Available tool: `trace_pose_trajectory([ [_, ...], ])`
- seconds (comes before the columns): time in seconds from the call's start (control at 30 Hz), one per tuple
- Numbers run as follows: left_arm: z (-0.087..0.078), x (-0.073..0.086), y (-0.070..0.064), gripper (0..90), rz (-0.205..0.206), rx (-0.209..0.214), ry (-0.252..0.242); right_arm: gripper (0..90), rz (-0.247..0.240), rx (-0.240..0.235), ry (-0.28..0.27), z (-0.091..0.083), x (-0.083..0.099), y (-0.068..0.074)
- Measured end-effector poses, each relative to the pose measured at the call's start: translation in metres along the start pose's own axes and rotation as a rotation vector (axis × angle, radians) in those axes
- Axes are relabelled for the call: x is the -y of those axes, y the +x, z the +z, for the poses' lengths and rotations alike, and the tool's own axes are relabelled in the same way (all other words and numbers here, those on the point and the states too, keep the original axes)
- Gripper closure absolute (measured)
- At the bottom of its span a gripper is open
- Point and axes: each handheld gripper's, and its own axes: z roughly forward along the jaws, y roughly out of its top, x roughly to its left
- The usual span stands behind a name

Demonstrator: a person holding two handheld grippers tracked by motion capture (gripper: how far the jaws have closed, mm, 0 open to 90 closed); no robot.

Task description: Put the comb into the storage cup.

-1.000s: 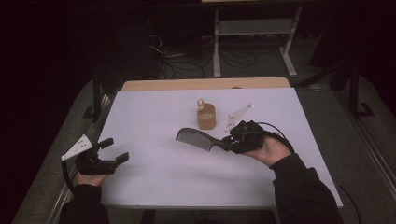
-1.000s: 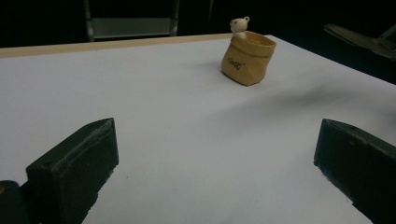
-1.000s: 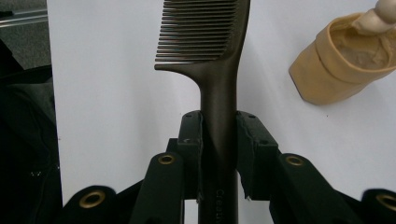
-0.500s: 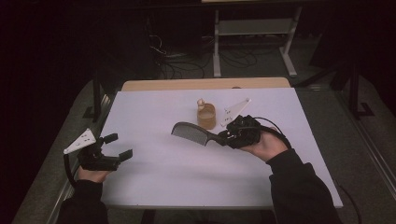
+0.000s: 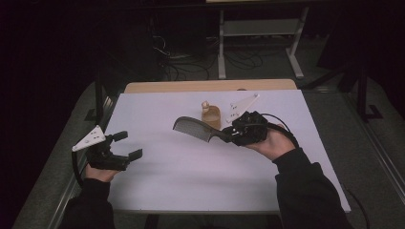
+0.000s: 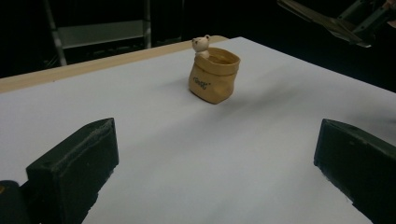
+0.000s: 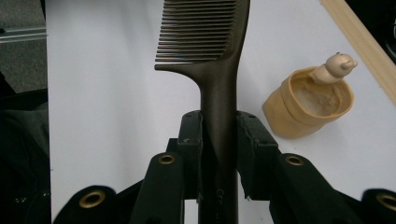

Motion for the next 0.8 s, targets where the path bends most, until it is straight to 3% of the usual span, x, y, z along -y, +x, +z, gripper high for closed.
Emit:
trace_pose_trajectory([
  [0.3,0.013,-0.015,-0.007,0.0,0.01,0.036,0.012,71.2,-0.011,0.008,-0.017,-0.002,-0.008,-0.001],
  [0.8,0.026,-0.028,-0.014,0.0,-0.018,0.088,-0.002,71.2,-0.034,0.018,-0.043,-0.002,-0.021,-0.002],
])
